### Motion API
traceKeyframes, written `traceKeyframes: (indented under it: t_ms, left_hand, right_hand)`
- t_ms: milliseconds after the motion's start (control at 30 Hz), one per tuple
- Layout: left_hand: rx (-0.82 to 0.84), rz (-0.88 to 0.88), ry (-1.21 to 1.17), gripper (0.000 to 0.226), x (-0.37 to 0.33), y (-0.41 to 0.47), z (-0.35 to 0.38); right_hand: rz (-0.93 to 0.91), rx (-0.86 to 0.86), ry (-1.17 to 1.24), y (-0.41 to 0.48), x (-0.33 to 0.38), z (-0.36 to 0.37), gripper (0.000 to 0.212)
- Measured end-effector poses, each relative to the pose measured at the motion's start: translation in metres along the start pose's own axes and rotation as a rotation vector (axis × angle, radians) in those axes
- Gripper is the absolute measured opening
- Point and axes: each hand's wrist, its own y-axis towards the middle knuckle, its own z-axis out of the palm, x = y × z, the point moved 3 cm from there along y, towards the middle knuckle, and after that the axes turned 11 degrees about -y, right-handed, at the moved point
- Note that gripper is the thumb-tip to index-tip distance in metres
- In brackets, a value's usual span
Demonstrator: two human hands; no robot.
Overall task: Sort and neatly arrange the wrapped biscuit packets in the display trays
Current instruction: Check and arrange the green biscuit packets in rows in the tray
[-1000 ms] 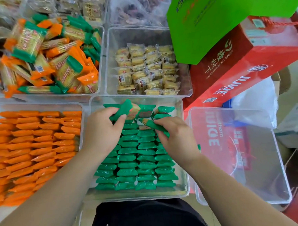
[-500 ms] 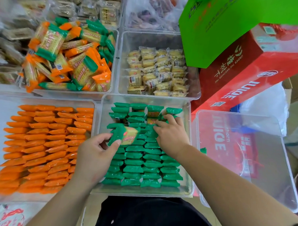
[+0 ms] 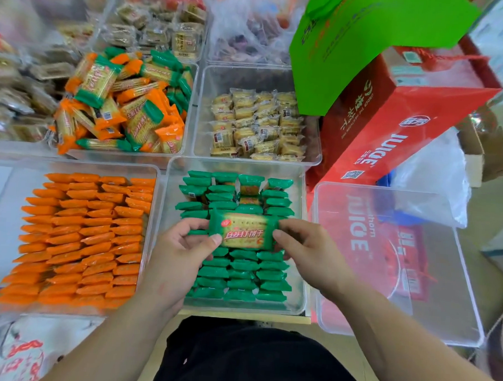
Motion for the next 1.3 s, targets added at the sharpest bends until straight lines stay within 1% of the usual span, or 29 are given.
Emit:
traceKeyframes:
  t_ms: [133, 200, 267, 333, 400, 433, 500, 567, 633, 667, 733, 800, 833, 933, 1067, 1133, 1167, 1267, 1300]
  left_hand:
    - [0.03, 0.001, -0.035, 0.01, 0.002, -0.021, 0.008]
    - [0.067, -0.009, -0.076, 0.014, 0.001, -0.034, 0.012]
    - [0.116, -0.019, -0.127, 0.018, -0.003, -0.047, 0.018]
    - [0.158, -0.009, -0.16, 0.016, -0.011, -0.062, 0.025]
    - [0.19, -0.001, -0.175, 0.005, -0.02, -0.075, 0.032]
    - [0.205, 0.0, -0.175, 0.002, -0.023, -0.08, 0.035]
    - [0.215, -0.002, -0.17, 0.006, -0.026, -0.09, 0.038]
    - [0.211, 0.002, -0.17, 0.006, -0.028, -0.097, 0.041]
    - [0.197, 0.016, -0.15, 0.001, -0.029, -0.102, 0.043]
    - [0.179, 0.034, -0.119, 0.005, -0.028, -0.103, 0.043]
    - [0.138, 0.094, 0.01, 0.019, -0.026, -0.102, 0.042]
    - [0.117, 0.149, 0.145, 0.023, -0.025, -0.103, 0.043]
    - [0.116, 0.162, 0.171, 0.023, -0.025, -0.104, 0.045]
    - [0.13, 0.141, 0.125, 0.015, -0.025, -0.107, 0.051]
    - [0.141, 0.076, -0.049, 0.016, -0.028, -0.109, 0.059]
    - [0.161, 0.045, -0.134, 0.021, -0.031, -0.111, 0.06]
    - [0.18, 0.042, -0.146, 0.024, -0.033, -0.112, 0.061]
    - [0.233, 0.091, -0.155, 0.023, -0.041, -0.119, 0.066]
    - [0.241, 0.108, -0.18, 0.024, -0.043, -0.121, 0.067]
  right_hand:
    - [0.046, -0.084, 0.277, -0.029, -0.014, -0.017, 0.009]
    - [0.064, -0.09, 0.395, -0.04, -0.023, -0.022, 0.009]
    - [0.072, -0.084, 0.471, -0.05, -0.029, -0.025, 0.013]
    - [0.081, -0.06, 0.558, -0.059, -0.034, -0.025, 0.022]
    - [0.092, 0.003, 0.7, -0.067, -0.037, -0.024, 0.026]
    - [0.101, 0.039, 0.765, -0.07, -0.038, -0.023, 0.024]
    - [0.118, 0.082, 0.87, -0.074, -0.044, -0.021, 0.017]
    - [0.118, 0.112, 0.929, -0.078, -0.049, -0.02, 0.013]
    - [0.096, 0.126, 0.947, -0.081, -0.053, -0.02, 0.033]
    - [0.089, 0.111, 0.949, -0.083, -0.054, -0.023, 0.04]
    - [0.052, 0.069, 0.965, -0.089, -0.05, -0.032, 0.043]
    - [-0.011, 0.02, 0.952, -0.096, -0.04, -0.044, 0.043]
    - [-0.053, -0.002, 0.932, -0.102, -0.033, -0.05, 0.043]
    - [-0.15, -0.041, 0.869, -0.116, -0.014, -0.065, 0.041]
    - [-0.147, -0.07, 0.86, -0.118, -0.014, -0.074, 0.043]
    - [-0.124, -0.078, 0.911, -0.117, -0.018, -0.077, 0.041]
    - [-0.117, -0.074, 0.941, -0.116, -0.02, -0.077, 0.036]
    - [-0.068, -0.052, 0.975, -0.117, -0.022, -0.074, 0.011]
    - [-0.038, -0.046, 0.97, -0.117, -0.025, -0.072, 0.011]
